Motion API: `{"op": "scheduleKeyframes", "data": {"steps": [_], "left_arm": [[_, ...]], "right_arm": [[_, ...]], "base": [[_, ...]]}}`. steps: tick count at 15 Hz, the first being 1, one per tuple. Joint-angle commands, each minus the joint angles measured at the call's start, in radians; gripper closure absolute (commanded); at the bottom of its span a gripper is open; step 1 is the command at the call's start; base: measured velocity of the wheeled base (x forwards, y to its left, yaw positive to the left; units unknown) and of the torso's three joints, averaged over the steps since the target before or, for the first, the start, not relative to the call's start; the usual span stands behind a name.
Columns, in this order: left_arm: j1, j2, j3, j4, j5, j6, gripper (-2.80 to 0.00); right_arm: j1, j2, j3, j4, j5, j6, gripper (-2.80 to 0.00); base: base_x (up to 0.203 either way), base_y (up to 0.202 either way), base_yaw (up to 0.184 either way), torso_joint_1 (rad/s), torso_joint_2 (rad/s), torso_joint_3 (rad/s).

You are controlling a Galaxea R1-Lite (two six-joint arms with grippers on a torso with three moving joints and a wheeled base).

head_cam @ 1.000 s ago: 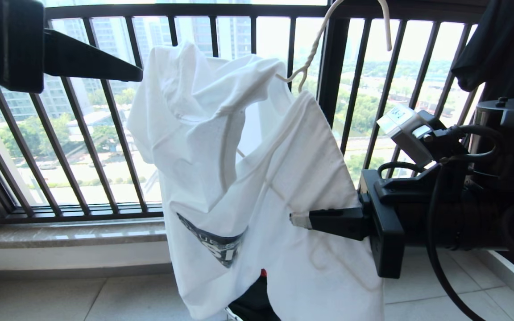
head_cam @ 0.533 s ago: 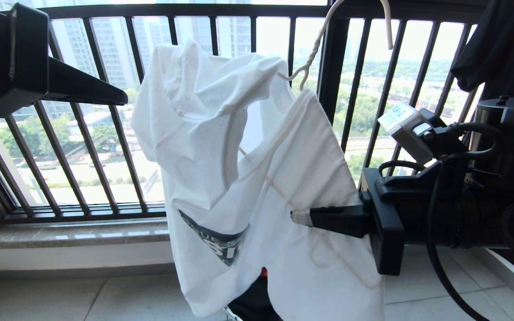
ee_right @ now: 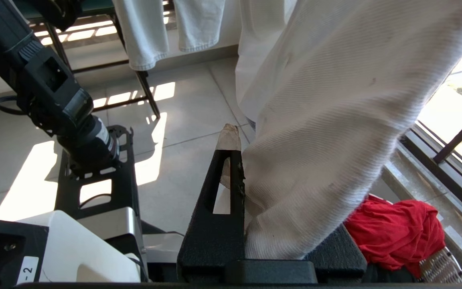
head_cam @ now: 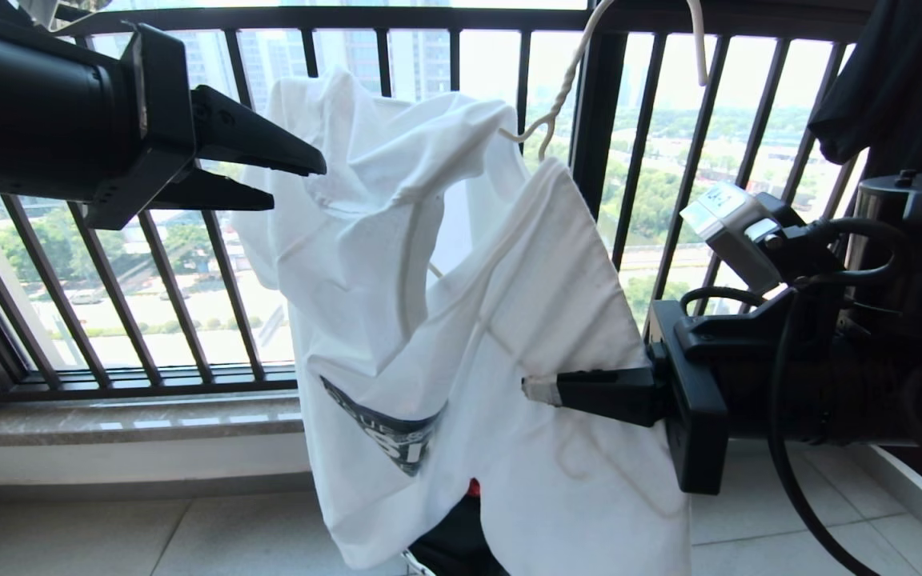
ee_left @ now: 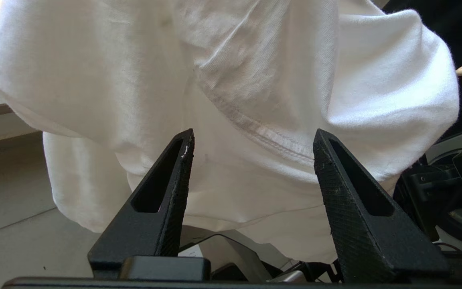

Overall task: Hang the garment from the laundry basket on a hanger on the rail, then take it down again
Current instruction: Hang the clothes on the clothes rack

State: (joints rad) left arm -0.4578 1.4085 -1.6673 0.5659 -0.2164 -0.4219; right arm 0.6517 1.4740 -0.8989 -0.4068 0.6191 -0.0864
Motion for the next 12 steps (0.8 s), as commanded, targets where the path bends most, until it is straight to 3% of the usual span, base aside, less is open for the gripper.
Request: {"op": "scheduleKeyframes", "data": {"steps": [1,2,6,7,12], "left_arm": [[0.002,0.008,0.059,-0.097,-0.03,-0.009,-2.8],[0.002,0.009,0.075,-0.113,-0.068,-0.024,-2.8],[0.008,0.02,0.102,-0.175,-0.079,-0.068,-2.8],[0.009,0.02,0.114,-0.192,-0.079,-0.069,0.0],[0.036,0.022,0.121,-0.223,-0.11,-0.092,0.0]], "right_arm": [[0.0,-0.003,0.002,-0.003,0.004,-0.001,0.0],[-0.001,-0.004,0.002,-0.003,0.004,-0.001,0.0],[-0.001,-0.004,0.003,-0.003,0.005,-0.001,0.0],[-0.001,-0.006,0.003,-0.003,0.005,-0.001,0.0],[0.0,-0.006,0.005,-0.003,0.005,-0.001,0.0]], "base": [[0.0,0.0,0.0,0.0,0.0,0.0],[0.0,0.0,0.0,0.0,0.0,0.0],[0.0,0.0,0.0,0.0,0.0,0.0],[0.0,0.0,0.0,0.0,0.0,0.0],[0.0,0.0,0.0,0.0,0.0,0.0]]}}
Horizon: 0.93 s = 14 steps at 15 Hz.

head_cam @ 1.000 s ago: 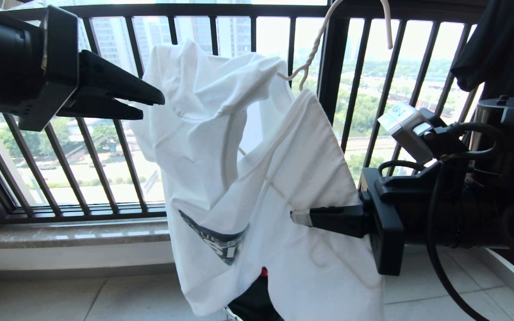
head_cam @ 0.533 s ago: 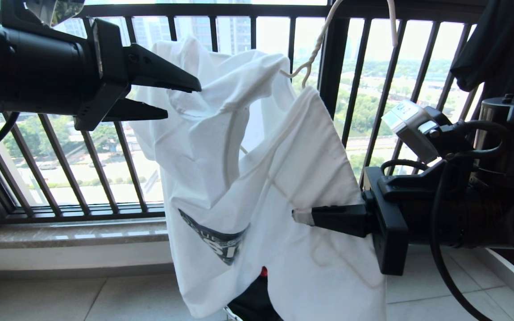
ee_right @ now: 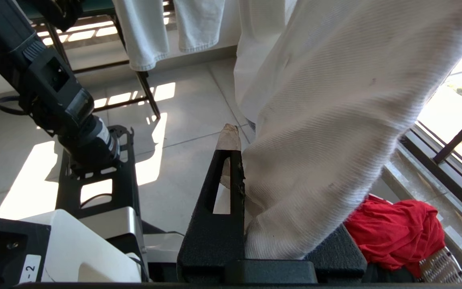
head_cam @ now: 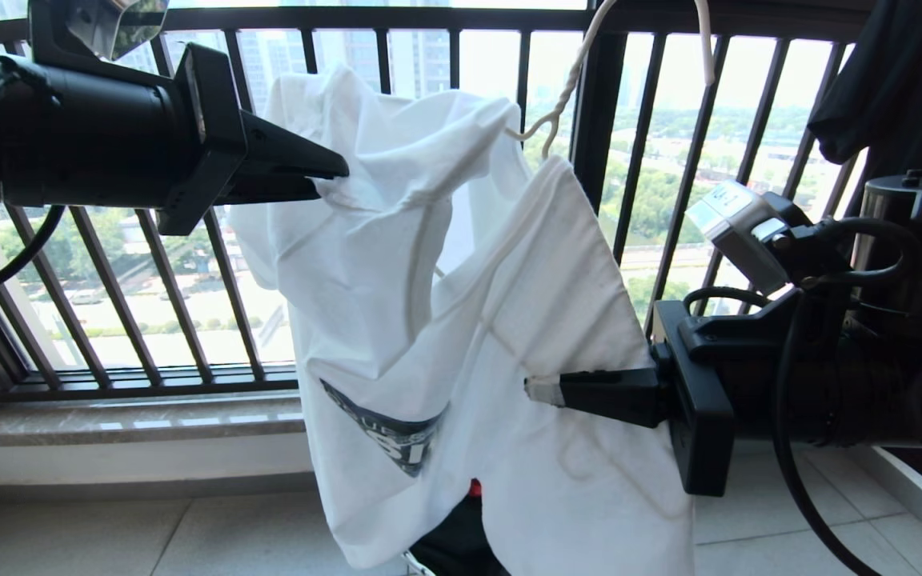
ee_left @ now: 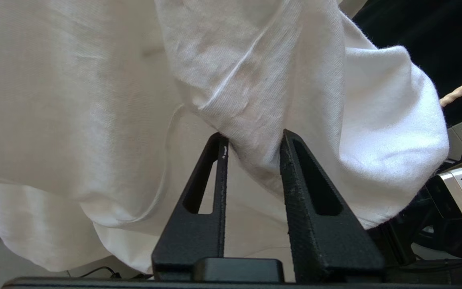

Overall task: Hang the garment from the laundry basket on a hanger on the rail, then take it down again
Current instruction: Hang the clothes on the clothes rack

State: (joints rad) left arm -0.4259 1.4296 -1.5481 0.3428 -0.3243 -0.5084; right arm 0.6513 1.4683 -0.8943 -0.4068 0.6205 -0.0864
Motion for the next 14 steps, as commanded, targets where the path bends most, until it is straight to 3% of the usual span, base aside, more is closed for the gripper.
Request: {"op": "scheduleKeyframes", "data": {"steps": [1,7,14], "left_arm": [[0.006,-0.006,0.002,-0.001,-0.004,-0.009,0.0],[0.013,-0.063,-0.049,-0.015,0.003,-0.005,0.0],[0.021,0.048,-0.293,-0.006,0.009,0.06,0.0]], "right_arm": [[-0.001,0.0,0.0,-0.003,0.004,-0.001,0.0],[0.001,-0.001,0.004,-0.003,0.004,-0.001,0.0],[0.007,-0.019,0.018,-0.003,0.035,-0.003,0.0]], "base": [[0.0,0.0,0.0,0.0,0.0,0.0],[0.0,0.0,0.0,0.0,0.0,0.0],[0.0,0.0,0.0,0.0,0.0,0.0]]}}
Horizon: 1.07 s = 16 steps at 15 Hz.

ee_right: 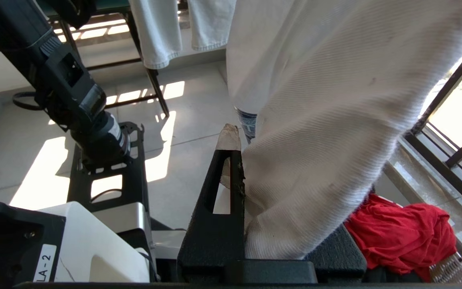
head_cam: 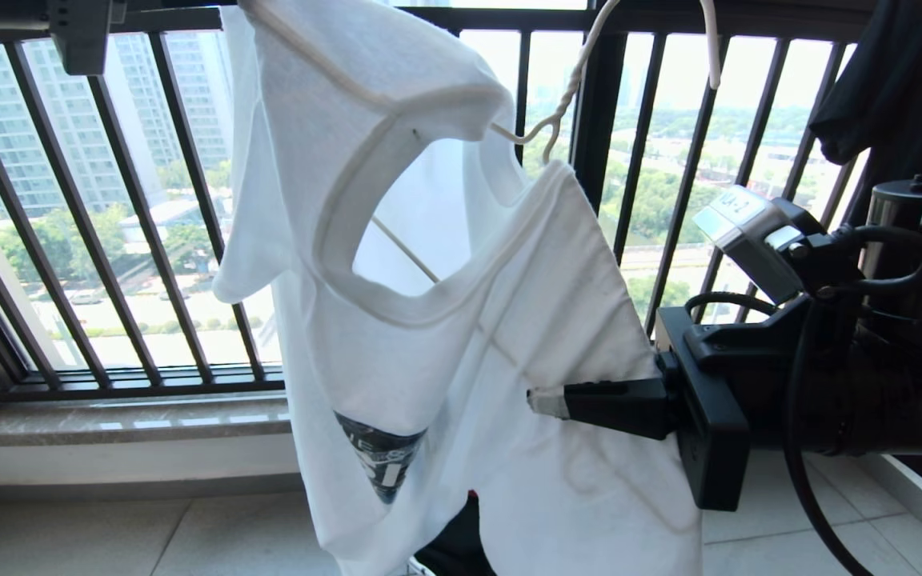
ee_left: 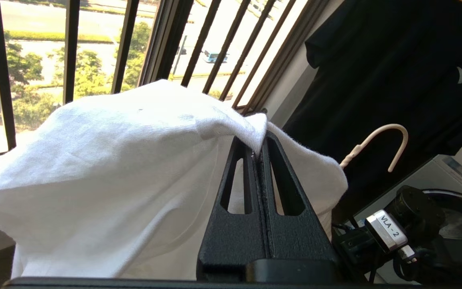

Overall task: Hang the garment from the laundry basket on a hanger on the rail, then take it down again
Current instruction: Hang the clothes on the clothes rack

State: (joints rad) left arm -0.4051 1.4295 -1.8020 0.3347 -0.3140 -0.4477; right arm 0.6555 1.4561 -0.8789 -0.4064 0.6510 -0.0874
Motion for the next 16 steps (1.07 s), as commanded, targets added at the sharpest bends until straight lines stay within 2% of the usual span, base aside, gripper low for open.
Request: {"op": "scheduleKeyframes", "data": {"steps": [1,3,4,5,7,8,10,12,14,16], "left_arm": [[0.0,0.072,-0.075,0.002,0.001,0.006,0.0],[-0.001,0.12,-0.148,-0.003,0.003,0.053,0.0],[-0.005,0.131,-0.154,-0.008,0.007,0.105,0.0],[-0.019,0.143,-0.155,-0.009,0.038,0.142,0.0],[-0.04,0.17,-0.154,-0.072,0.126,0.157,0.0],[-0.046,0.172,-0.151,-0.078,0.136,0.159,0.0],[-0.056,0.168,-0.149,-0.045,0.136,0.194,0.0],[-0.069,0.138,-0.146,0.04,0.133,0.238,0.0],[-0.093,0.089,-0.131,0.071,0.128,0.247,0.0],[-0.101,0.04,-0.128,0.074,0.083,0.246,0.0]], "right_arm": [[0.007,-0.006,0.007,-0.002,0.004,-0.003,0.0],[0.013,-0.003,0.008,-0.002,0.004,-0.005,0.0],[0.018,-0.002,0.009,-0.002,0.004,-0.005,0.0],[0.019,-0.002,0.013,-0.002,0.004,-0.006,0.0],[0.026,-0.002,0.014,-0.002,0.004,-0.008,0.0],[0.026,-0.002,0.014,-0.002,0.004,-0.008,0.0],[0.026,-0.002,0.014,-0.002,0.004,-0.008,0.0],[0.026,-0.003,0.014,-0.002,0.004,-0.008,0.0],[0.024,-0.003,0.014,-0.002,0.003,-0.008,0.0],[0.025,0.001,0.014,-0.002,0.003,-0.008,0.0]], "base": [[0.0,0.0,0.0,0.0,0.0,0.0],[0.0,0.0,0.0,0.0,0.0,0.0],[0.0,0.0,0.0,0.0,0.0,0.0],[0.0,0.0,0.0,0.0,0.0,0.0],[0.0,0.0,0.0,0.0,0.0,0.0],[0.0,0.0,0.0,0.0,0.0,0.0],[0.0,0.0,0.0,0.0,0.0,0.0],[0.0,0.0,0.0,0.0,0.0,0.0],[0.0,0.0,0.0,0.0,0.0,0.0],[0.0,0.0,0.0,0.0,0.0,0.0]]}}
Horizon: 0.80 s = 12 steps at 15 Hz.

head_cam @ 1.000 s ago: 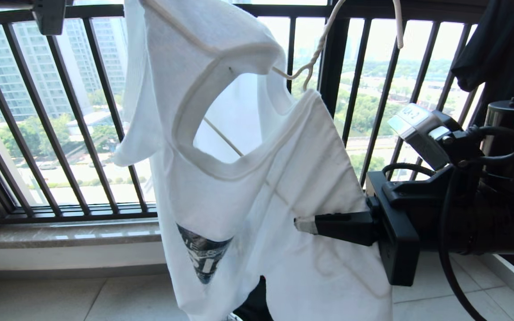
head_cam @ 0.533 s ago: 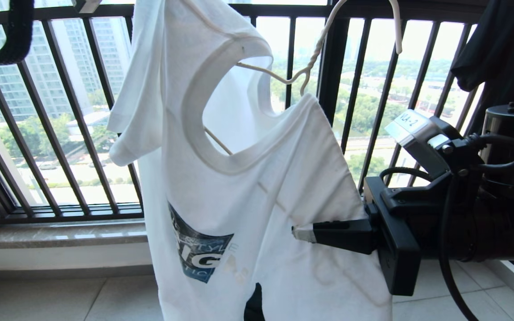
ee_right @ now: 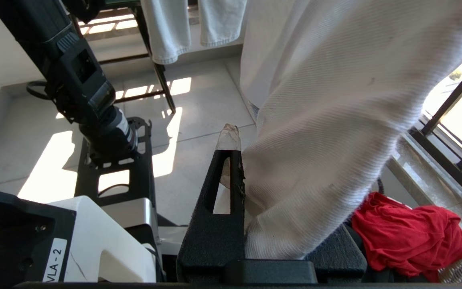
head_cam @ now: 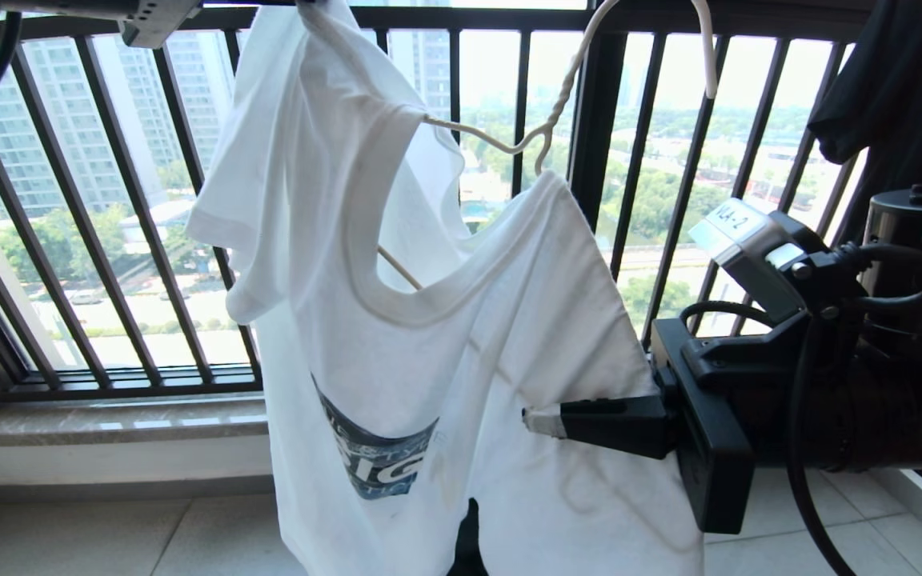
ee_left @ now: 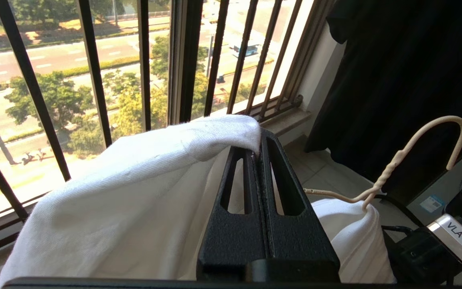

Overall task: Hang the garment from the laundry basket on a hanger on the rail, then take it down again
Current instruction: Hang the clothes on the clothes rack

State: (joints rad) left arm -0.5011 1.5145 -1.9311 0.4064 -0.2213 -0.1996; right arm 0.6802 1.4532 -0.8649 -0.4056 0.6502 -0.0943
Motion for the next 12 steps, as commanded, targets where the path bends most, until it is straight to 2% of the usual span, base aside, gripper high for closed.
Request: {"op": "scheduleKeyframes", "data": {"steps": [1,4,12], "left_arm": [[-0.005,-0.058,-0.006,-0.001,-0.018,-0.004,0.0],[-0.004,-0.08,-0.016,-0.072,-0.012,-0.007,0.0],[0.023,-0.062,0.023,-0.068,-0.012,-0.005,0.0]], "right_arm": [[-0.001,0.006,0.0,-0.002,0.003,-0.001,0.0],[0.001,0.006,0.0,-0.003,0.003,-0.001,0.0],[-0.001,-0.001,-0.002,-0.004,0.002,-0.001,0.0]], "base": [[0.0,0.0,0.0,0.0,0.0,0.0],[0.0,0.0,0.0,0.0,0.0,0.0],[0.0,0.0,0.0,0.0,0.0,0.0]]}}
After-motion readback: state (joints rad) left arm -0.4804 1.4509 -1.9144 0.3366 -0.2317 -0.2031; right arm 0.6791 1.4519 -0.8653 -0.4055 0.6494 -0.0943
